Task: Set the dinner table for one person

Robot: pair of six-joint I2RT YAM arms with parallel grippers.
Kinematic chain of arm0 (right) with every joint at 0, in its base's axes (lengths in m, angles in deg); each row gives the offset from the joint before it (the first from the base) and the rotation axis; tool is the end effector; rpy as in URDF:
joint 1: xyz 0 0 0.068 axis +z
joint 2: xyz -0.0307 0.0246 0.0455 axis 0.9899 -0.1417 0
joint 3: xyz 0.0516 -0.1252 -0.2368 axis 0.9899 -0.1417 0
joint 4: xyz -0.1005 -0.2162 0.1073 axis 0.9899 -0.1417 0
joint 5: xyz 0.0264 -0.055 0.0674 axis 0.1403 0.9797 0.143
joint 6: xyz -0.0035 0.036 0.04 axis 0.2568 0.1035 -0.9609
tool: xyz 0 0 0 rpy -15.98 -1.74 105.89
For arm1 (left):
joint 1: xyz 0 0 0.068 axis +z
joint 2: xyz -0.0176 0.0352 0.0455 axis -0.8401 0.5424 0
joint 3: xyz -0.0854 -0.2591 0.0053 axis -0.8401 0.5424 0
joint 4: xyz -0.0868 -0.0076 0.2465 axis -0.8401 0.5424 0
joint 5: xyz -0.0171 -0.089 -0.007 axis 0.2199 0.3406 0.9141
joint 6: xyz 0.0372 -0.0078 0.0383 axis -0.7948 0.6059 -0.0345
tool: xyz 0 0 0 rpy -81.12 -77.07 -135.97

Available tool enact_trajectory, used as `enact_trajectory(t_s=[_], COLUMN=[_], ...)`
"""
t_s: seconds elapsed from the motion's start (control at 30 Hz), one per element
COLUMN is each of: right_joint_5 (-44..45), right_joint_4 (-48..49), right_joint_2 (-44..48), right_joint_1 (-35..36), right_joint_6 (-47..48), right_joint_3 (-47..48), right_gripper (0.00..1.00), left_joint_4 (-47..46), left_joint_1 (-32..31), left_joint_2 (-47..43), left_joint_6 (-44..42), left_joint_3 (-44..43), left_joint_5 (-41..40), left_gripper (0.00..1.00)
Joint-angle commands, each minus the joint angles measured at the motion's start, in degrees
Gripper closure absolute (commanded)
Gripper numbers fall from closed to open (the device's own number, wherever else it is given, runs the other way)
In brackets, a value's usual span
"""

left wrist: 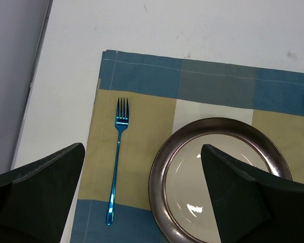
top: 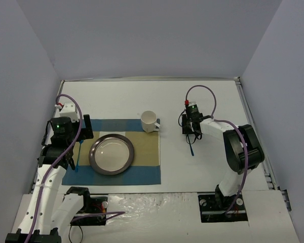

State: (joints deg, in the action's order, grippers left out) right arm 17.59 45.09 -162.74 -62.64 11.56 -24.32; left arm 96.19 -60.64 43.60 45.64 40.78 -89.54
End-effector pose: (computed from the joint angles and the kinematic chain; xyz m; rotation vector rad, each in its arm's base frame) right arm 0.3346 0.1142 0.1640 -0.0896 2.3398 0.2061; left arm 0.1721 -0.0077 0.3313 -0.1459 1.9920 -0.0633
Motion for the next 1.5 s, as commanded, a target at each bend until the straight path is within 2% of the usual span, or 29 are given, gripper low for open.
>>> enact_trajectory(t_s=[0.0,0.07,0.3,0.47,0.63,0.8,0.9,1.03,1.17,1.47], right_joint_5=[0.5,0.6,1.2,1.6,2.7,6.4,9.0,13.2,17.6,19.7], right_joint_4=[-1.9,-2.0,-4.0,-6.3,-9.4,-10.6,-10.8,-10.7,-10.7,-10.9], right_joint_2=[-1.1,-1.4,0.7,6.6,16.2,23.8,25.0,22.4,15.9,4.3], right_joint_1=[0.6,0.7,0.9,1.4,5.1,15.3,21.8,32.3,38.3,42.1], right_joint_6=[0.5,0.4,-0.3,-1.7,-7.8,-16.6,-21.6,-28.3,-34.4,-42.3], right_joint_3=[2.8,3.2,3.4,4.3,4.6,3.9,4.2,6.3,9.3,14.3], right_gripper=[0.66,0.7,1.0,1.0,1.0,1.0,1.0,1.0,1.0,1.0], left_joint_4=[-1.8,-1.8,-1.9,-2.2,-2.3,-2.5,-2.4,-2.2,-2.6,-3.2], left_joint_1=[0.1,0.1,0.1,0.1,0.1,0.1,0.2,0.5,0.7,0.6], left_joint_2=[-0.5,-0.5,-1.1,-1.7,-2.3,-2.6,-2.4,-2.5,-3.6,-5.3], left_joint_6=[-0.3,-0.3,-0.2,-0.4,-0.4,0.3,1.8,3.3,3.5,3.7], left_joint_3=[-1.0,-1.0,-1.0,-0.6,-0.6,-0.6,-0.6,-0.9,-0.4,0.4], left_joint_5=[-0.9,-0.8,-0.7,-0.6,-0.6,-1.3,-3.8,-6.4,-7.6,-8.8], left_gripper=[0.03,0.03,0.03,0.03,0.03,0.03,0.03,0.03,0.03,0.03])
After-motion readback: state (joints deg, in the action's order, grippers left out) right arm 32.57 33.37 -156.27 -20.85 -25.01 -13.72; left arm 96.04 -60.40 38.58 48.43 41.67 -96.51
